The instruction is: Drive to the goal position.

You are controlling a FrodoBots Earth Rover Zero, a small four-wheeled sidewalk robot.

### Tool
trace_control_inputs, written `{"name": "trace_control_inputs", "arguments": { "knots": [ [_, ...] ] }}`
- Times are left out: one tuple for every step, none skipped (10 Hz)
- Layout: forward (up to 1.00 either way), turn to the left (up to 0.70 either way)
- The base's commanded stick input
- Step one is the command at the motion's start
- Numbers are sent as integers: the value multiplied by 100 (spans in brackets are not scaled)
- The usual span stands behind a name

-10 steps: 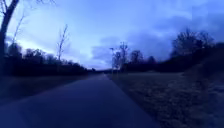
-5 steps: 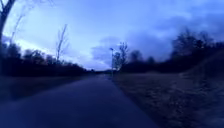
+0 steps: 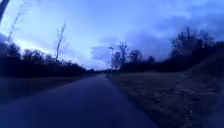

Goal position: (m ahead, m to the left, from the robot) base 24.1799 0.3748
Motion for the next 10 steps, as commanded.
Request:
{"name": "trace_control_inputs", "arguments": {
  "knots": [
    [50,50],
    [50,50],
    [50,50],
    [50,50],
    [50,50],
    [50,50],
    [50,50],
    [50,50],
    [50,50],
    [50,50]
  ]
}}
